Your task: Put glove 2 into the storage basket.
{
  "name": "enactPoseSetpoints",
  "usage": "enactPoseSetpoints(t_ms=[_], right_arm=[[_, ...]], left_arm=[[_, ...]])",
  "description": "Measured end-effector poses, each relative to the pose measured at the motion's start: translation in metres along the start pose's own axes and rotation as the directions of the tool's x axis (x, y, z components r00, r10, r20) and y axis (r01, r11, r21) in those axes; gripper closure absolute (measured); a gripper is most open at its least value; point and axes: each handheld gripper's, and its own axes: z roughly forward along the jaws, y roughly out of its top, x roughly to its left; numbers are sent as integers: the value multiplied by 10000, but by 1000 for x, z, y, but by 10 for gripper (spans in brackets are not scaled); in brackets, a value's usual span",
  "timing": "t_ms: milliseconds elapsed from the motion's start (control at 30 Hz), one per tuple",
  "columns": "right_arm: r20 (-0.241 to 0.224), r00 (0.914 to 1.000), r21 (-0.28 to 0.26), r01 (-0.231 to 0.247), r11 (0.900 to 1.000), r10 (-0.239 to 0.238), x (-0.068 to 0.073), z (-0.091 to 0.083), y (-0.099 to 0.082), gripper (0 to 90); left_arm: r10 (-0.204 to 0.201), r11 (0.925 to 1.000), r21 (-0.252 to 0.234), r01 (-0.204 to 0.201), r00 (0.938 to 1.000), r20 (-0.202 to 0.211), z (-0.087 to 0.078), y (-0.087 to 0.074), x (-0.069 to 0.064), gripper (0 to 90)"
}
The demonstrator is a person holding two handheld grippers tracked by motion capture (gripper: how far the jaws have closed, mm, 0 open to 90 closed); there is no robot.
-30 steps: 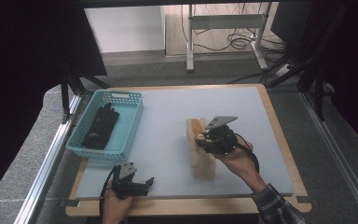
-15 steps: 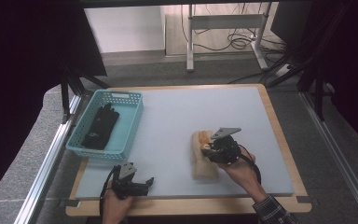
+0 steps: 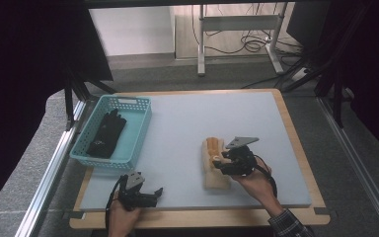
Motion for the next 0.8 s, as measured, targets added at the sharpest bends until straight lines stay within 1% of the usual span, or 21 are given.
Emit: enactPoseSetpoints(t_ms=[67,100,133,167,200,233,300,333,367,400,433,467,500,533,567,600,733,800], right_arm=[[133,9998,-38,120,9999,-119,-4,-8,-3,493],[291,9995,-7,148,9999,-148,-10,-14,-9,559],[291,9995,-7,148,9999,-148,-10,-14,-9,559],[282,9996,-21,100,9999,-99,-12,-16,-11,588],[252,9997,-25,39,10000,-38,-14,-18,-15,639],[122,9999,63,-33,10000,32,-18,-20,-25,706],[64,10000,169,-40,9998,39,-19,-21,-33,752],[64,10000,169,-40,9998,39,-19,-21,-33,752],[-146,9999,186,-27,9998,30,-19,-20,-42,792],[-146,9999,186,-27,9998,30,-19,-20,-42,792],[-222,9997,205,-32,9998,36,-19,-20,-45,799],[-382,9993,250,36,9997,-26,-17,-19,-52,813],[-382,9993,250,36,9997,-26,-17,-19,-52,813],[-537,9986,319,51,9995,-34,-15,-16,-57,818],[-537,9986,319,51,9995,-34,-15,-16,-57,818],[-673,9977,403,136,9991,-108,-13,-13,-61,818],[-792,9967,432,203,9989,-169,-10,-8,-63,822],[-999,9948,365,216,9991,-179,-7,-4,-62,822]], left_arm=[[-2,10000,1,2,10000,0,0,0,0,0],[6,10000,6,-6,10000,4,0,0,0,0],[-2,10000,7,2,10000,-8,0,0,0,0],[-7,10000,5,7,10000,-7,0,0,0,0],[-9,10000,4,9,10000,-6,0,0,0,0],[-11,10000,1,11,10000,-8,0,0,0,0],[-11,10000,5,11,10000,-8,0,0,0,0],[-11,10000,5,11,10000,-8,0,0,0,0],[-16,10000,2,16,10000,-12,0,0,0,0],[-17,10000,3,17,10000,-11,0,0,0,0],[-20,10000,3,20,10000,-13,0,0,0,0],[-15,10000,10,15,10000,-15,0,0,0,0],[-15,10000,10,15,10000,-15,0,0,0,0],[-19,10000,12,20,10000,-18,0,0,0,0],[-19,10000,12,20,10000,-18,0,0,0,0],[-24,10000,18,24,10000,-18,0,0,0,0],[-26,10000,21,26,10000,-30,0,0,0,0],[-30,10000,12,30,10000,-24,0,0,0,0]])
